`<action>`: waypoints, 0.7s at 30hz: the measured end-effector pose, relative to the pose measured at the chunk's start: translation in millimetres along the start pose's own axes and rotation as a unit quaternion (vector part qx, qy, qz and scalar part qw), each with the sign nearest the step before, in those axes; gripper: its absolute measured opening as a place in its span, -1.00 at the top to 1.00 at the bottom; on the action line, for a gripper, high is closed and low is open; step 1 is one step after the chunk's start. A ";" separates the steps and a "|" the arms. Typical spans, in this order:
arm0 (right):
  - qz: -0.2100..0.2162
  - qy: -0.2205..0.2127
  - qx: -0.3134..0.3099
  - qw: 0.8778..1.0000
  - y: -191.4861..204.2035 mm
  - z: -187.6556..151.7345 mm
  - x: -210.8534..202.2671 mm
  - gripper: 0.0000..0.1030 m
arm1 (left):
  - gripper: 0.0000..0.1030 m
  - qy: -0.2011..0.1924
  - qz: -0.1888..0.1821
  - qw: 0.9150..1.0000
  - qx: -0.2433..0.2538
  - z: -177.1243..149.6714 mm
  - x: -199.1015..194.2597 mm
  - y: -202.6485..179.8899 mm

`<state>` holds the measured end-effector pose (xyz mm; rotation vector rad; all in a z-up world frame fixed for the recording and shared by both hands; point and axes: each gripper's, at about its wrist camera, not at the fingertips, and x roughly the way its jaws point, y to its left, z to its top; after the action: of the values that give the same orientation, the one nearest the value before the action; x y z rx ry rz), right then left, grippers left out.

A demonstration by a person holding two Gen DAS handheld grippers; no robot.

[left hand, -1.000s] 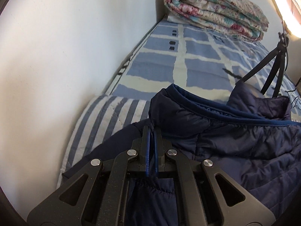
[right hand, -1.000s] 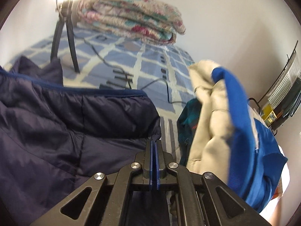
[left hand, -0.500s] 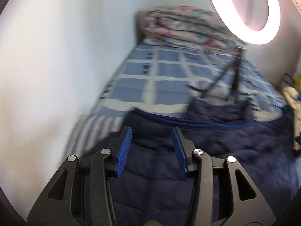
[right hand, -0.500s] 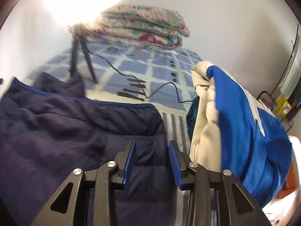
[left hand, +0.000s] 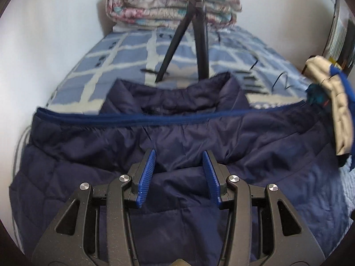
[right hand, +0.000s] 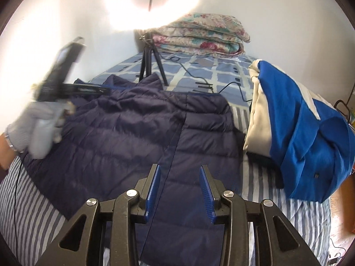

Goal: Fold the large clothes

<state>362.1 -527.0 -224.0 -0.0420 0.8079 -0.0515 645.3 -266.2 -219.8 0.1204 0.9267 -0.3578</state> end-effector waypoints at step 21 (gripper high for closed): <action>-0.029 0.024 0.214 0.976 -57.1 -105.1 -48.8 -0.63 | 0.12 -0.030 -0.056 0.998 0.004 -127.7 -135.2 -2.3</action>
<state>250.6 -582.8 -258.1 0.3437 0.8292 -0.2813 473.6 -202.2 -188.0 0.0644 0.8746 -0.4675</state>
